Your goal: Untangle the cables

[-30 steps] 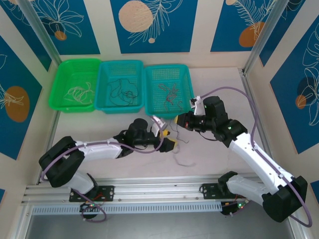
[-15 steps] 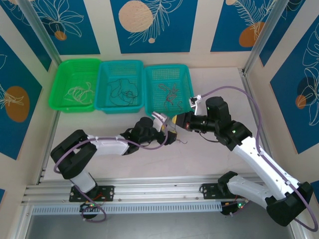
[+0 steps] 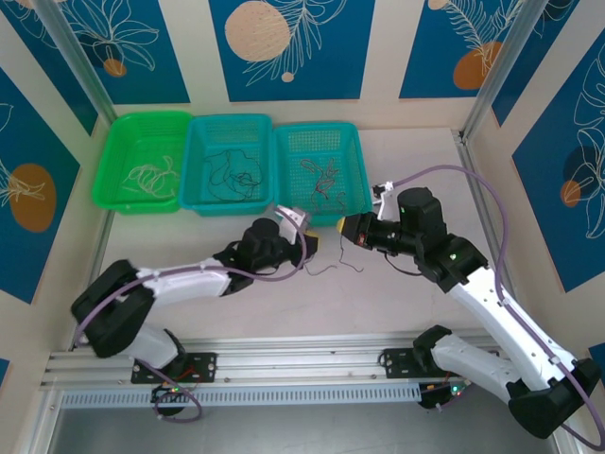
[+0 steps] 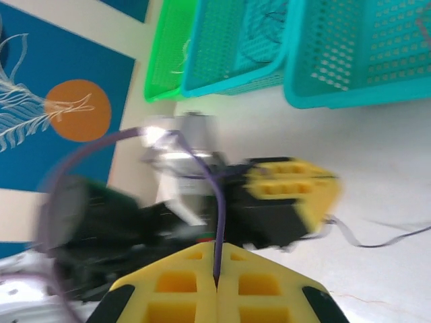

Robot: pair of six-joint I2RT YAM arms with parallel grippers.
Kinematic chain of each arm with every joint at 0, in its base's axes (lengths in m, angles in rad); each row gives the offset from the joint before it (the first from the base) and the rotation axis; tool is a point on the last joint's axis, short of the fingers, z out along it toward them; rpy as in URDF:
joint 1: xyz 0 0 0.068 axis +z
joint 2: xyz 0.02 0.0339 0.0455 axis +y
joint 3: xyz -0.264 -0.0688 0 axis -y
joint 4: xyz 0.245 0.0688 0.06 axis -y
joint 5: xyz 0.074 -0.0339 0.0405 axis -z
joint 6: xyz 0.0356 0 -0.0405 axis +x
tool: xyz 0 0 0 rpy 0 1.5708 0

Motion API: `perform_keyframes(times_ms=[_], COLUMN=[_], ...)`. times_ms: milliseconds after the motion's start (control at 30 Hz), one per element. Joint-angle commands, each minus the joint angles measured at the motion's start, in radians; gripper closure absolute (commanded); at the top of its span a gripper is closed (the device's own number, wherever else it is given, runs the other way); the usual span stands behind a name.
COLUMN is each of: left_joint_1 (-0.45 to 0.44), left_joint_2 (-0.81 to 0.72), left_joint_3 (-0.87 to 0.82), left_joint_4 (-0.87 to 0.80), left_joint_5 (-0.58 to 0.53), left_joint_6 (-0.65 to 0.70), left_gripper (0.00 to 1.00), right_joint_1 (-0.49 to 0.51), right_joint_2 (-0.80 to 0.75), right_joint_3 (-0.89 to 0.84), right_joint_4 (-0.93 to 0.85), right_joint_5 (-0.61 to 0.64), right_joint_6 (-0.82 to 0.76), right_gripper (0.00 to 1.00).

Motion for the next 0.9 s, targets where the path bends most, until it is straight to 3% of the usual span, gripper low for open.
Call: perform_keyframes(times_ms=[0, 233, 333, 400, 667, 733, 867], left_joint_1=[0.012, 0.041, 0.117, 0.197, 0.503, 0.561, 0.640], left_joint_2=[-0.135, -0.274, -0.270, -0.252, -0.005, 0.080, 0.224], left_joint_3=[0.033, 0.198, 0.296, 0.357, 0.669, 0.745, 0.868], left_joint_4=[-0.116, -0.349, -0.441, -0.477, -0.574, -0.604, -0.655], left_joint_5=[-0.015, -0.109, -0.148, -0.146, -0.067, -0.066, -0.068], left_joint_6=[0.033, 0.148, 0.194, 0.209, 0.227, 0.210, 0.175], left_gripper=[1.00, 1.00, 1.00, 1.00, 1.00, 1.00, 1.00], right_joint_1=[-0.006, -0.008, -0.011, -0.012, -0.019, -0.023, -0.036], right_joint_2=[-0.016, -0.015, -0.026, -0.034, -0.082, -0.095, -0.137], right_joint_3=[-0.070, -0.137, -0.137, -0.138, -0.148, -0.149, -0.163], right_joint_4=[-0.079, -0.063, -0.063, -0.061, -0.103, -0.134, -0.156], right_joint_5=[0.095, 0.053, 0.057, 0.056, 0.087, 0.108, 0.106], right_joint_6=[-0.036, -0.031, -0.036, -0.037, -0.034, -0.033, -0.035], right_gripper=[0.96, 0.77, 0.68, 0.67, 0.65, 0.55, 0.50])
